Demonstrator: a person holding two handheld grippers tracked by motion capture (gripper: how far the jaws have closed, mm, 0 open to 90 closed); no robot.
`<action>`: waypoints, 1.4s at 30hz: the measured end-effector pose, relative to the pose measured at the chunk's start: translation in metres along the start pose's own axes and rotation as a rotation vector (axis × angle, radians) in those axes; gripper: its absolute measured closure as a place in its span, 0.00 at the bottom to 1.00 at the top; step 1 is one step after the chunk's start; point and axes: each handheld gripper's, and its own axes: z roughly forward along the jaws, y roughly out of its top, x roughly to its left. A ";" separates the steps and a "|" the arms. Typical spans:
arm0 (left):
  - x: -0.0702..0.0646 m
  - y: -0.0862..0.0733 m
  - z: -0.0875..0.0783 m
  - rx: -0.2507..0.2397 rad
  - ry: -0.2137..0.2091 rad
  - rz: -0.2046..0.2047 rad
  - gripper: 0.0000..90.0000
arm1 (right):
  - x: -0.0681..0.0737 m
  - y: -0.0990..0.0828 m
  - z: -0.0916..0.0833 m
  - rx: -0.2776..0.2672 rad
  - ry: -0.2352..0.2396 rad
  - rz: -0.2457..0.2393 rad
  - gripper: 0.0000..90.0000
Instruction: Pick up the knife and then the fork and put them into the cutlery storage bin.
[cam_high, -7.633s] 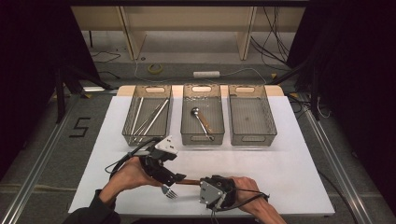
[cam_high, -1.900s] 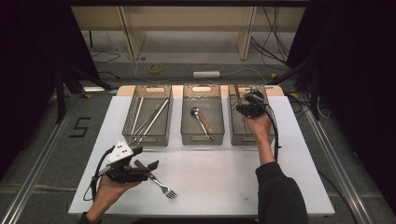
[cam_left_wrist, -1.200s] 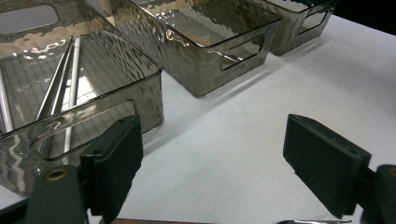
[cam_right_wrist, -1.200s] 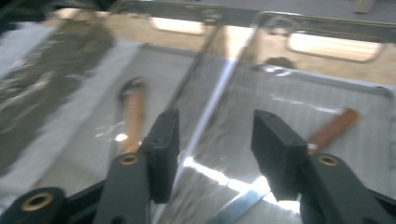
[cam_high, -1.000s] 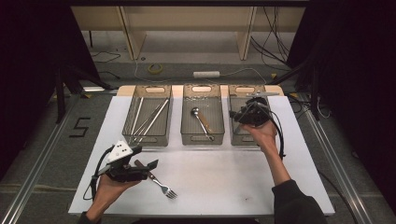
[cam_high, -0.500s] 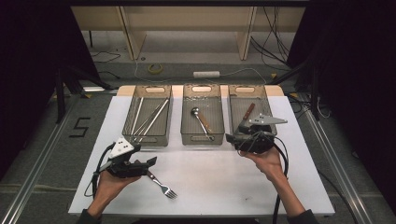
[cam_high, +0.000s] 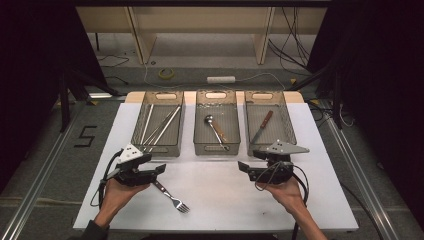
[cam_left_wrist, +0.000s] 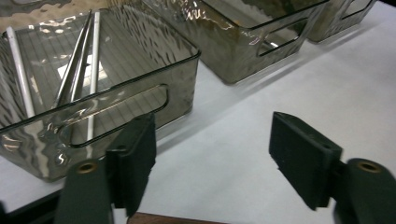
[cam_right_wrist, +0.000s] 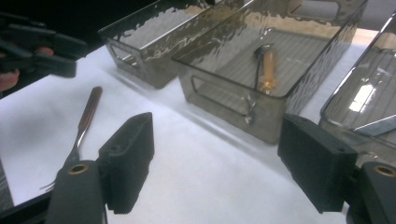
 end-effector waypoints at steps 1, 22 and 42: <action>0.000 0.000 0.001 0.003 0.002 0.000 0.42 | 0.002 -0.002 -0.001 0.003 0.001 -0.005 0.31; 0.012 0.000 0.022 0.215 0.054 0.114 0.99 | 0.021 -0.029 -0.015 0.014 0.056 0.004 0.30; 0.022 -0.011 0.040 0.368 0.071 0.137 0.99 | 0.029 -0.038 -0.018 0.028 0.072 0.000 0.29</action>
